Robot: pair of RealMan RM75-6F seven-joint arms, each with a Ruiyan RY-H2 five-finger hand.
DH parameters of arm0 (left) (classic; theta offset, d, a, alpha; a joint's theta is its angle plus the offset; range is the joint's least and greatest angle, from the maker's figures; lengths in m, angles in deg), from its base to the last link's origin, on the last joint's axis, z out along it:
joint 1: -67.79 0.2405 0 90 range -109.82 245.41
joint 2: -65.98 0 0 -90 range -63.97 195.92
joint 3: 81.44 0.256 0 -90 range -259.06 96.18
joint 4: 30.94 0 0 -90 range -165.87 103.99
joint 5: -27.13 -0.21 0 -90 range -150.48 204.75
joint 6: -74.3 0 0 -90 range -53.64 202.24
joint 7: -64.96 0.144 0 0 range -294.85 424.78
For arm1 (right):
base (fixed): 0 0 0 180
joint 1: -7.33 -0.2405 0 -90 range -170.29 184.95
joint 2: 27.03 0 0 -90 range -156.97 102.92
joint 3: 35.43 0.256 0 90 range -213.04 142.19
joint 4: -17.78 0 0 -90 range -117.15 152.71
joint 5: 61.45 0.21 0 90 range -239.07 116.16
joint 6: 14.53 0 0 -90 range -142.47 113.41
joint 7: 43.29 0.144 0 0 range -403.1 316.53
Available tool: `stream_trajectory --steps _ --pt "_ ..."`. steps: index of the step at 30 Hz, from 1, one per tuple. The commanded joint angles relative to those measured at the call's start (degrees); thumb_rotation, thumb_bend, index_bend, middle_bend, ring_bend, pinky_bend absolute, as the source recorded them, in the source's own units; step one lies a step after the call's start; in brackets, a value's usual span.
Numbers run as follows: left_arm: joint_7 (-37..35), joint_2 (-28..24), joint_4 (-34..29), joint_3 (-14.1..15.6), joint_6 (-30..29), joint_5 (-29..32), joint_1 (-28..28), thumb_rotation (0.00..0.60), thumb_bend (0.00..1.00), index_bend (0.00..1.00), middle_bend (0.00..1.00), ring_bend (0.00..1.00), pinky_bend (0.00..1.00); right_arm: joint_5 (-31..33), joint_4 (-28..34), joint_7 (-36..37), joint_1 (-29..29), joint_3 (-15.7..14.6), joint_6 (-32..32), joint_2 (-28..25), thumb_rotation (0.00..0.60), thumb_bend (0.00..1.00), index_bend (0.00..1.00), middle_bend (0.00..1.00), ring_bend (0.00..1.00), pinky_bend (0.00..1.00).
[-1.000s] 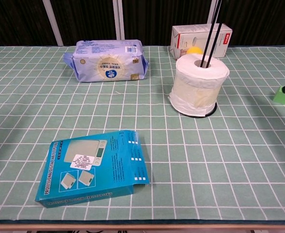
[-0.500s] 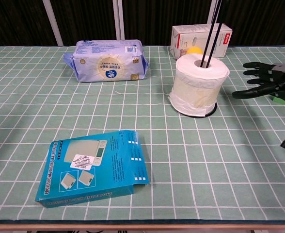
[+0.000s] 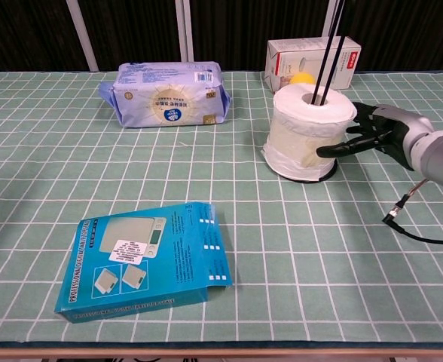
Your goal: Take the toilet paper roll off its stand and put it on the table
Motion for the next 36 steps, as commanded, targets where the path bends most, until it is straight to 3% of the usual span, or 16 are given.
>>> stream_trajectory --steps 1,16,19,22,27,36 --pt "-0.2 -0.1 0.0 0.0 0.1 0.0 0.0 0.6 0.22 0.05 0.0 0.0 0.0 0.8 -1.2 -0.9 -0.9 0.6 0.2 1.4 0.6 0.0 0.03 0.0 0.0 0.0" --pt "-1.2 -0.6 0.1 -0.2 -0.2 0.5 0.3 0.6 0.22 0.05 0.0 0.0 0.0 5.9 -6.1 -3.9 -4.6 4.6 1.7 6.7 0.6 0.0 0.04 0.0 0.0 0.0" --pt "-1.3 -0.7 0.1 -0.2 -0.3 0.4 0.3 0.6 0.22 0.05 0.0 0.0 0.0 6.8 -6.6 -4.2 -4.9 5.4 1.7 7.1 0.6 0.0 0.11 0.08 0.05 0.0" --pt "-1.3 -0.7 0.1 -0.2 -0.4 0.5 0.3 0.6 0.22 0.05 0.0 0.0 0.0 7.3 -7.2 -3.8 -5.0 6.4 1.0 7.9 0.6 0.0 0.22 0.2 0.18 0.03" --pt "-1.3 -0.7 0.2 -0.3 -0.4 0.5 0.4 0.6 0.22 0.05 0.0 0.0 0.0 6.9 -8.1 -2.6 -5.0 7.3 0.7 9.0 0.6 0.0 0.37 0.32 0.33 0.15" --pt "-1.7 -0.8 0.2 -0.4 -0.6 0.7 0.5 0.6 0.22 0.05 0.0 0.0 0.0 2.3 -6.5 0.1 -4.2 7.9 -1.2 9.0 0.6 0.0 0.44 0.35 0.36 0.17"
